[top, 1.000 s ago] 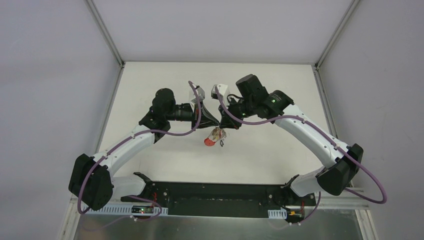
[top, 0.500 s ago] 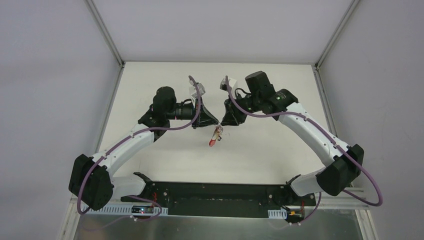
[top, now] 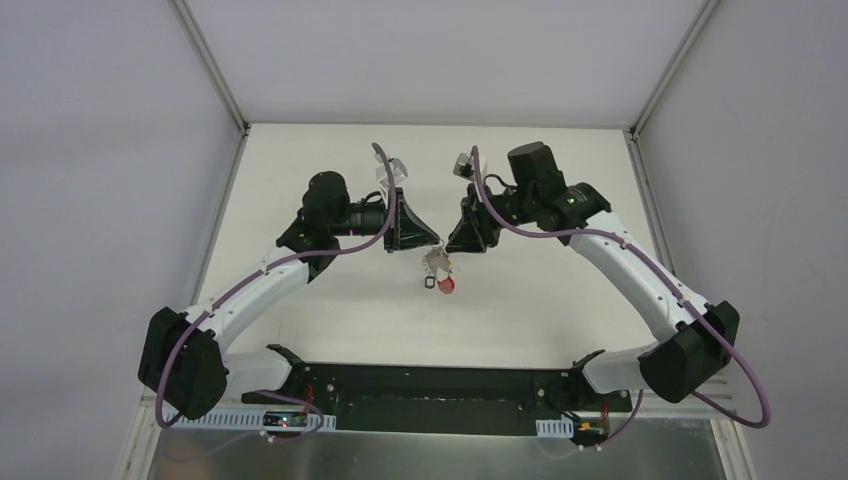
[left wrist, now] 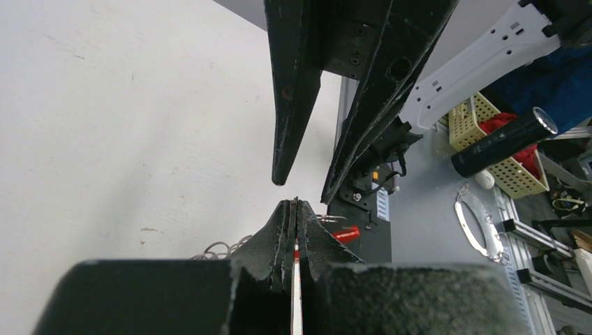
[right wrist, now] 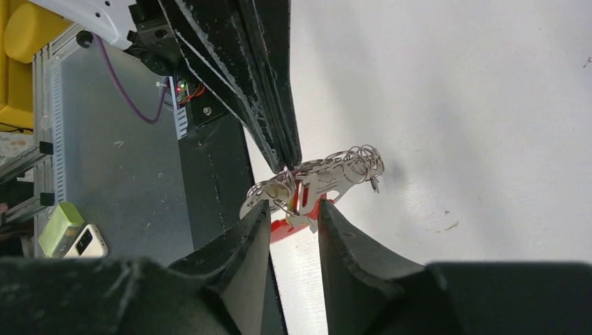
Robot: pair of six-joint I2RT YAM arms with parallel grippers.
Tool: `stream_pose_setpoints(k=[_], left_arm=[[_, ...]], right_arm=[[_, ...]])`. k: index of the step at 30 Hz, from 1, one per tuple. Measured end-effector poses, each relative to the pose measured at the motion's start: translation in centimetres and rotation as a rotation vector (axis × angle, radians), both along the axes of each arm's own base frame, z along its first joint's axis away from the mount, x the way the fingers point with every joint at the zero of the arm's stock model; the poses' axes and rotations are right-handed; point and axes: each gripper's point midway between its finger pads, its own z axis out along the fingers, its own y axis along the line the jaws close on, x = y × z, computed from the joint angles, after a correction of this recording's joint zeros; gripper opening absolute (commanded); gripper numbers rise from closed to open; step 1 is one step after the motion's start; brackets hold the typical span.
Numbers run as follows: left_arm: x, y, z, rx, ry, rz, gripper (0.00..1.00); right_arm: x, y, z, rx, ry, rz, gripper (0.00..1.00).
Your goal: Put the keys on the keyring
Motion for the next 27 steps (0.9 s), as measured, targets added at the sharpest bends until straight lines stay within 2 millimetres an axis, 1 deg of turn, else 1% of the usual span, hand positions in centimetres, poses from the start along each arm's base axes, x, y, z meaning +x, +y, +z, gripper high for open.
stream_pose_setpoints(k=[6,10,14,18,22,27], left_arm=[[-0.2,-0.3,1.2,-0.044,0.002,-0.015,0.0],[-0.3,-0.3,1.6,-0.058,0.002,-0.024,0.0],[-0.3,-0.4,1.7,-0.064,0.003,-0.027,0.0],[-0.3,-0.4,1.9,-0.069,0.009,-0.028,0.0],[-0.4,-0.6,1.8,-0.076,0.014,-0.046,0.0],[-0.2,-0.8,1.4,-0.076,0.029,-0.057,0.0]], right_arm=[[-0.1,0.4,0.5,0.033,-0.01,0.026,0.31],[0.0,0.5,0.4,0.04,-0.022,0.027,0.28],[-0.1,0.4,0.7,0.05,-0.039,0.028,0.26],[-0.5,0.4,1.1,0.058,-0.061,0.032,0.29],[-1.5,0.7,0.9,0.048,-0.071,0.046,0.32],[-1.4,0.9,0.5,0.026,-0.084,0.033,0.38]])
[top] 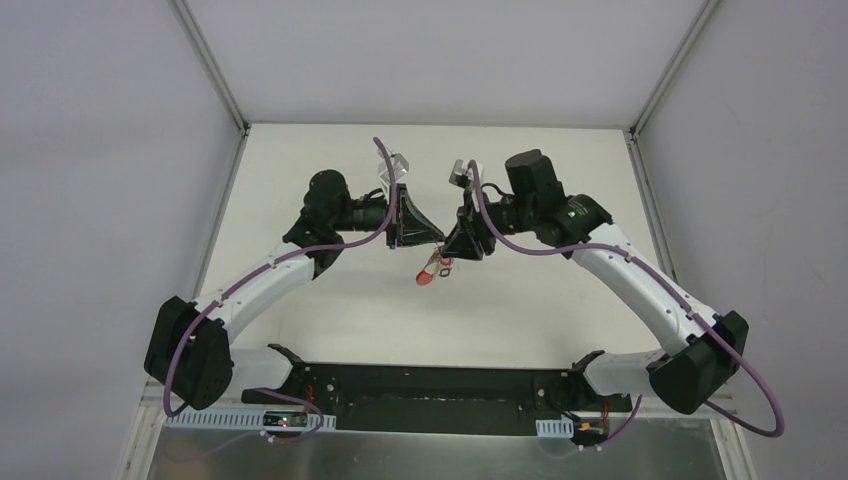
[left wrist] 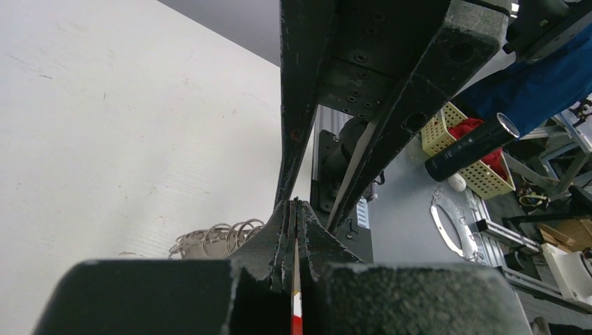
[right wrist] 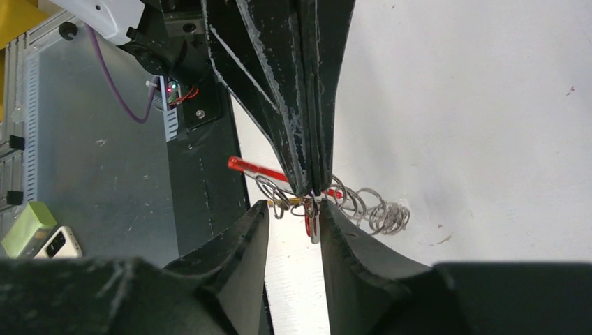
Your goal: Put the keys on the keyring
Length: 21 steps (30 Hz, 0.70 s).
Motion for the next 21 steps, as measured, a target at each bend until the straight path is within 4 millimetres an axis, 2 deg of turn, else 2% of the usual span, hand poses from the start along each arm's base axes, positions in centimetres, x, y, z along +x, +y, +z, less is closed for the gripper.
stream_pose_setpoints(k=[14,21], left_arm=[[-0.4,0.0,0.1,-0.006,-0.009,-0.026,0.0],[-0.6,0.0,0.4,-0.014,-0.024,-0.044,0.0]], right_arm=[[1.0,-0.4,0.3,-0.007,-0.039,-0.048,0.4],[0.9,-1.5,1.8,0.037,-0.054,-0.057,0.33]])
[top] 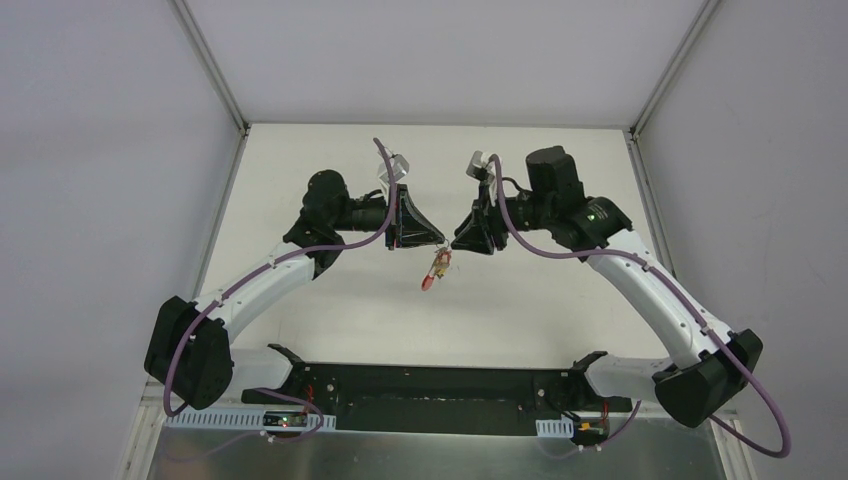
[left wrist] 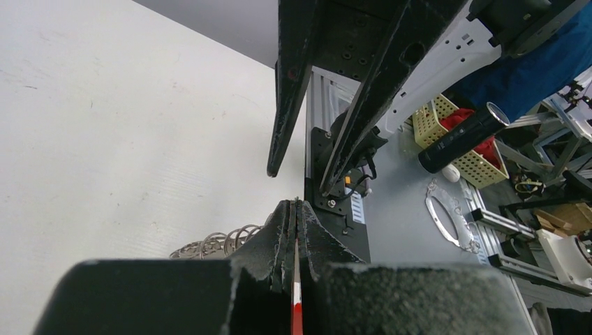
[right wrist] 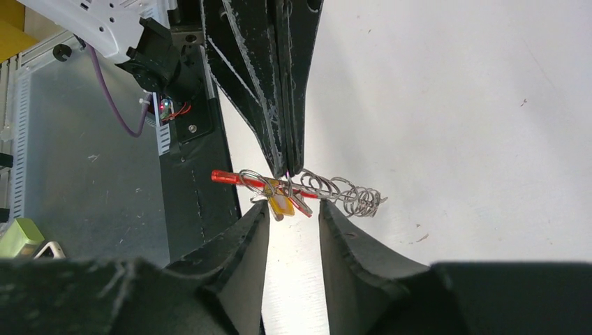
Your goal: Put the keys on the keyring
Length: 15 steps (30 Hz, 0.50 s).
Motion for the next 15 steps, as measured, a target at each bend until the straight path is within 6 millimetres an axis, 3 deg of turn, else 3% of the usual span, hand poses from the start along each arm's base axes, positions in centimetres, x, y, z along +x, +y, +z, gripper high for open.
stream_pose_setpoints(k=[6,15], left_arm=[[-0.1,-0.01,0.26,-0.008,0.004,-0.004,0.0],[-0.15,-0.02,0.42,-0.013,0.008,-0.007,0.0]], right_arm=[[-0.04,-0.23,0.51,0.017,-0.007,0.0,0.27],[-0.09,0.44,-0.36,0.012,0.025,0.016,0.23]])
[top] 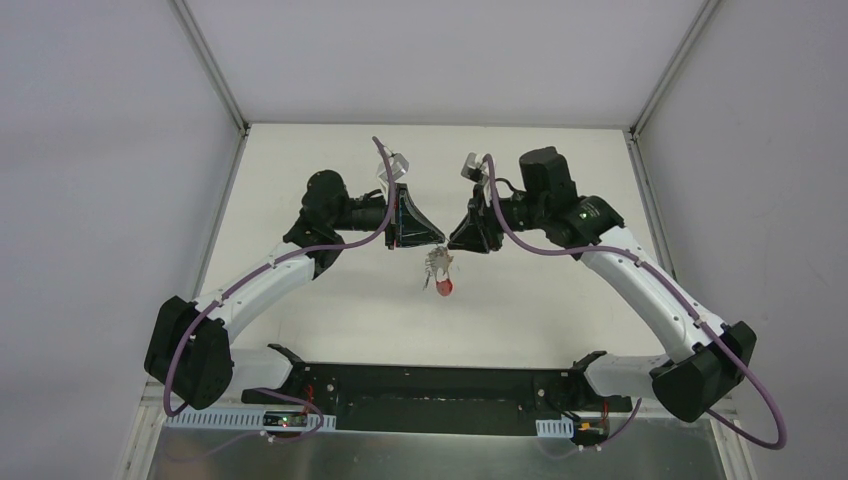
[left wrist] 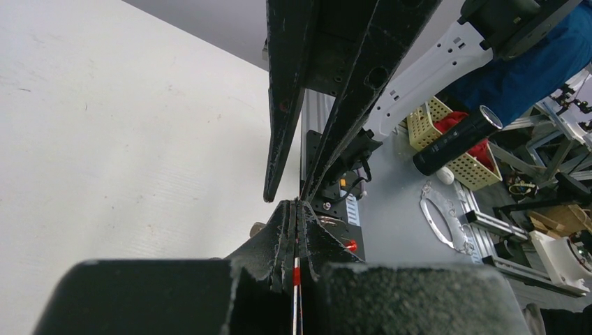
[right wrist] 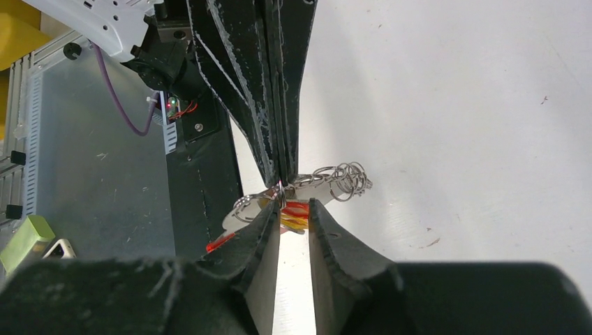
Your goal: Put the keys on the keyring
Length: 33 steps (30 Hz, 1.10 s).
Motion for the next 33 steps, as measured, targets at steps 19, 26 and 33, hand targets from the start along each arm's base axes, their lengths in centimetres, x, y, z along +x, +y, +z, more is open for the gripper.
stream_pose_setpoints(k=[19,26,33], left_arm=[[0.19,-0.15,-0.17,-0.002,0.014,-0.002,0.0],[0.35,-0.3,-0.13,-0.01,0.02,-0.005,0.0],[0.2,-0.29,-0.08,-0.011,0.018,-0.013,0.0]], right_arm=[[-0.28,0.8,-0.71,-0.015,0.014,0.018,0.16],[-0.27,0.86,-0.79,-0.013,0.013,0.018,0.0],[-0.3,0.85,-0.79,-0.013,0.012,0.02,0.0]])
